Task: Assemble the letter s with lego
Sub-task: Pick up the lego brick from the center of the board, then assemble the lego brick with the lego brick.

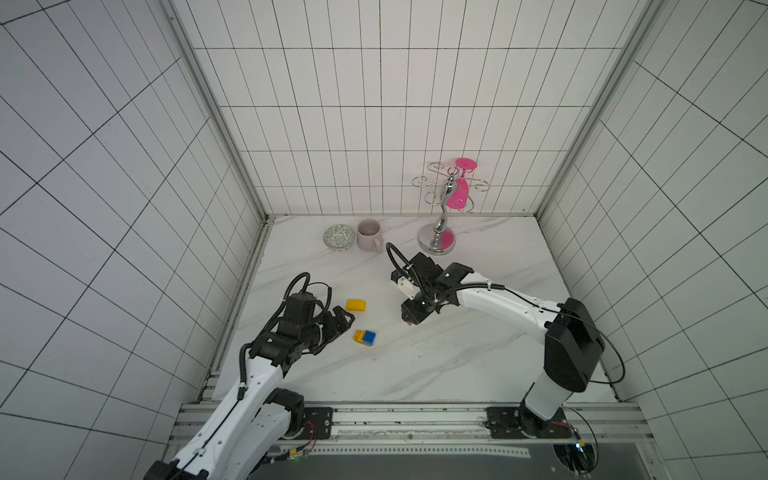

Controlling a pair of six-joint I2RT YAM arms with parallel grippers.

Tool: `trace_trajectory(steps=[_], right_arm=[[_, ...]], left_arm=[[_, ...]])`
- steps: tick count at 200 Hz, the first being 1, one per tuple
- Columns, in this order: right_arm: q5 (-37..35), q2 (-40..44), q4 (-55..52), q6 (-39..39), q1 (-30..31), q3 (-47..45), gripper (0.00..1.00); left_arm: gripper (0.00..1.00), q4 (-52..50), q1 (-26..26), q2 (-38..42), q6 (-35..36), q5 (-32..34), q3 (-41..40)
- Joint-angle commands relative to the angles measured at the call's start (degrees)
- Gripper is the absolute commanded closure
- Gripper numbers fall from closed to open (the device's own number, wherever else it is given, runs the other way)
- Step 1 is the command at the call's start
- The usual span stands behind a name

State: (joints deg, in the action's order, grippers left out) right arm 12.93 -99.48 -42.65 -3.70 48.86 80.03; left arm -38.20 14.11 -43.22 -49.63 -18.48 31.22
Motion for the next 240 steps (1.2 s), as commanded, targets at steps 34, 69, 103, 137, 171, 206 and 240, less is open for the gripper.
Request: trace_trajectory(steps=[34,69,103,137,171,206,240], right_arm=[[1.05,-12.09,-4.79,3.24,7.37,17.49,0.64],[-0.99,-17.94,-7.22,7.02,9.62,23.90,0.65],[-2.58,-21.25,-8.80,10.38,11.16,27.10,0.65],[-3.88,-24.29,-10.04,11.92,11.76,30.26,0.65],[-3.69,-26.23,-10.12,12.88,12.13,31.70,0.66],[-3.79,-28.09,-11.57,14.07,12.46,33.35,0.66],[-3.48,-28.26,-12.36,14.86,12.75,33.05,0.66]], left_arm=[[0.04,-3.78,-5.41,11.65,0.87,8.44,6.37],[0.04,-3.73,-5.45,17.20,3.35,11.09,8.95],[0.03,-4.35,-5.43,21.16,11.83,14.71,13.23],[0.03,-7.47,-5.49,20.86,20.32,16.10,15.88],[0.02,-7.87,-5.41,22.33,22.62,15.14,15.13],[0.02,-8.03,-5.31,22.71,22.64,15.44,14.79],[0.02,-7.68,-5.28,23.09,22.67,15.98,14.48]])
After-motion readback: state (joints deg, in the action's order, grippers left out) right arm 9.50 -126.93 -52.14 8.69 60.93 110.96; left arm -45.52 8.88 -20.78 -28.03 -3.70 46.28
